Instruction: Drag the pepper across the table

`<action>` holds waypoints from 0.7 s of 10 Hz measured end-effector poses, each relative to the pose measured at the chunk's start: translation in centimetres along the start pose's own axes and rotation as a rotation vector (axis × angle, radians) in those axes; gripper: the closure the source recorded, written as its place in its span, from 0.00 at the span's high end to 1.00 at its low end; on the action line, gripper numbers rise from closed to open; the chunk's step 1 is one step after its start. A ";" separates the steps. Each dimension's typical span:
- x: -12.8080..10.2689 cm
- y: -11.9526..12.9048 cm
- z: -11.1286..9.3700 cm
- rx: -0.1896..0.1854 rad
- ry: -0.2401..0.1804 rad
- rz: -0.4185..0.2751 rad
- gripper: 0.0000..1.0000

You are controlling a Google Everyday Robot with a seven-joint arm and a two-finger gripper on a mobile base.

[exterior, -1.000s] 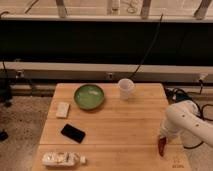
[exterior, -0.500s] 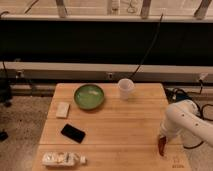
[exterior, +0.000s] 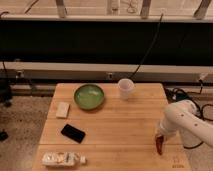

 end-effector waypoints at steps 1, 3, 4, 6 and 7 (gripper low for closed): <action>0.2 -0.4 0.0 0.012 0.011 -0.009 0.00; 0.9 -0.9 0.2 0.032 0.034 -0.021 0.00; 1.2 -1.2 0.2 0.040 0.042 -0.022 0.00; 2.1 -1.8 0.4 0.063 0.061 -0.022 0.00; 2.5 -1.9 0.5 0.071 0.065 -0.020 0.00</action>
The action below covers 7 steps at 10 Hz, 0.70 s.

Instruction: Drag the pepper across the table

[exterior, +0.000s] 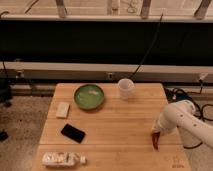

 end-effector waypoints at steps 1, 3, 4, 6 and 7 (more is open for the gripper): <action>0.6 -0.3 0.2 0.013 0.008 0.001 0.00; 0.6 -0.2 0.2 0.010 0.010 -0.002 0.00; 0.6 -0.2 0.2 0.010 0.010 -0.003 0.00; 0.9 -0.5 0.2 0.023 0.015 -0.003 0.00; 2.0 -1.1 -0.1 0.045 0.026 -0.005 0.00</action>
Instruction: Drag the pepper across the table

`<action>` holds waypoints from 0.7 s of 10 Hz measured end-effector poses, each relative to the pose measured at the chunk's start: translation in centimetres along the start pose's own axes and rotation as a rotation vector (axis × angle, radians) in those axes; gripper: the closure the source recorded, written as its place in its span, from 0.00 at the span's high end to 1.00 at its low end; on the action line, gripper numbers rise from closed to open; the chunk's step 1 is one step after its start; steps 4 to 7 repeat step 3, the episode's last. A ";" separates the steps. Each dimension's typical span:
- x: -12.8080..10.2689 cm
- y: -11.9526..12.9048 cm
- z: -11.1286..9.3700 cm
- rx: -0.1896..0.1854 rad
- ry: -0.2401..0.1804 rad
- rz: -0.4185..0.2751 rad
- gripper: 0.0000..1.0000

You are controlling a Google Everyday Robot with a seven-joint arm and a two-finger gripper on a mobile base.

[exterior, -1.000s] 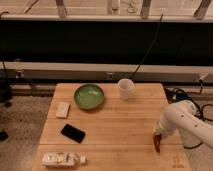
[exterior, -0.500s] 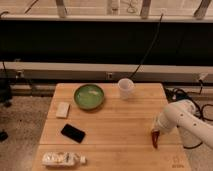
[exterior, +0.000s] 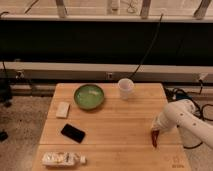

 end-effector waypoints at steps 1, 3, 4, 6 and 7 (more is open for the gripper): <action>1.1 -0.7 -0.3 0.018 0.008 -0.003 0.00; 2.1 -1.2 -0.9 0.032 0.015 -0.007 0.00; 2.1 -1.2 -0.9 0.032 0.015 -0.007 0.00; 2.1 -1.2 -0.9 0.032 0.015 -0.007 0.00; 2.1 -1.2 -0.9 0.032 0.015 -0.007 0.00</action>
